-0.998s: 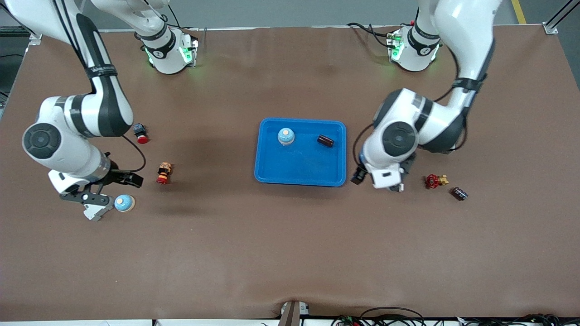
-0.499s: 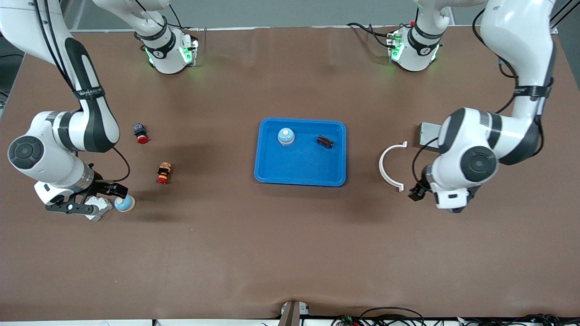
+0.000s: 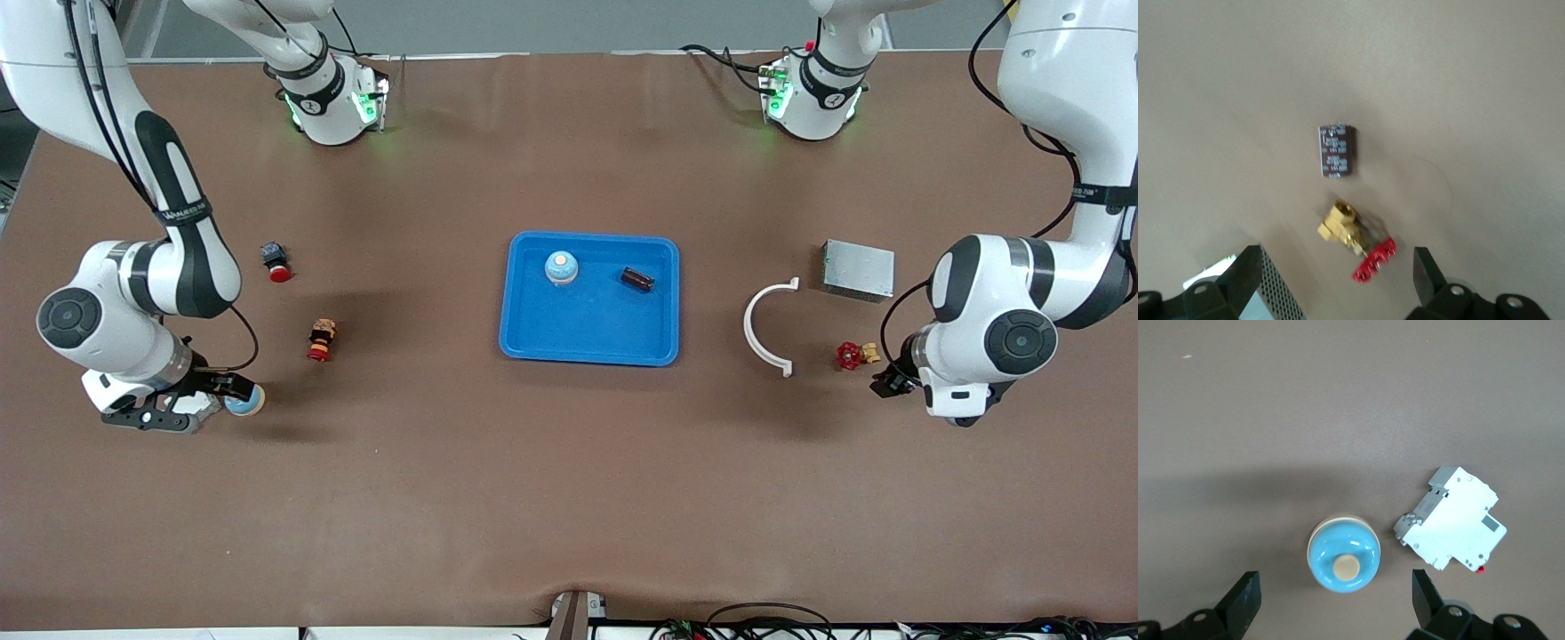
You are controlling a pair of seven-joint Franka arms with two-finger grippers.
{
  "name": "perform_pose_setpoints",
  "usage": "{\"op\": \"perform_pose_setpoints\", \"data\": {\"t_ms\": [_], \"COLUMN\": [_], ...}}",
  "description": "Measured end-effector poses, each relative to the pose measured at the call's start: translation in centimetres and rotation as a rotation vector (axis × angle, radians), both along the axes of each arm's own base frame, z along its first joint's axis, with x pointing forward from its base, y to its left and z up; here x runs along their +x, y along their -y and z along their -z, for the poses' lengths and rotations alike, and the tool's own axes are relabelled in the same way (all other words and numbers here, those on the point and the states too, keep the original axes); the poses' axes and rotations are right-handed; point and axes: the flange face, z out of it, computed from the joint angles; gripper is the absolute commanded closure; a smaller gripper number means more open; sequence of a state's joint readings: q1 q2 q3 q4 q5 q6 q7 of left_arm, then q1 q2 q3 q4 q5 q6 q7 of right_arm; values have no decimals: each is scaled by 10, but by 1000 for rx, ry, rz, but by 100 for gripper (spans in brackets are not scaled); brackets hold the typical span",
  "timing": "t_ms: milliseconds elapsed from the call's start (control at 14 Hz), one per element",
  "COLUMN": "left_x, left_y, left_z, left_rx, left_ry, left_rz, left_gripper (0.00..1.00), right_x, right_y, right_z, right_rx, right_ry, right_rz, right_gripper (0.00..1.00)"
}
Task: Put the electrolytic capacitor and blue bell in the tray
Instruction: 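Reach the right gripper to the second bell while the left gripper reaches capacitor, then grasp the second bell and second capacitor with both grippers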
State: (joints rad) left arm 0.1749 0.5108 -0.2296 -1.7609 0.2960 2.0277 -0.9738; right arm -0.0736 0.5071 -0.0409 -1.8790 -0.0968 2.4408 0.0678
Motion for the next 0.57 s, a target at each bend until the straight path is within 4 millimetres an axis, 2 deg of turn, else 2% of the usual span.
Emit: {"op": "perform_pose_setpoints", "data": {"t_ms": [214,570], "left_x": [2,2], "left_y": [-24,-69], "left_z": [28,51], "left_rx": [18,-18], "left_ry": [15,85], "left_rz": [26,-5], "left_gripper": [0,0], "right_x": [-1,-3], "right_y": [2,11], "right_z": [17,28], "right_rx": [58,104], "right_ry": [-5,-7], "right_rz": [43,57], "right_gripper": [0,0]}}
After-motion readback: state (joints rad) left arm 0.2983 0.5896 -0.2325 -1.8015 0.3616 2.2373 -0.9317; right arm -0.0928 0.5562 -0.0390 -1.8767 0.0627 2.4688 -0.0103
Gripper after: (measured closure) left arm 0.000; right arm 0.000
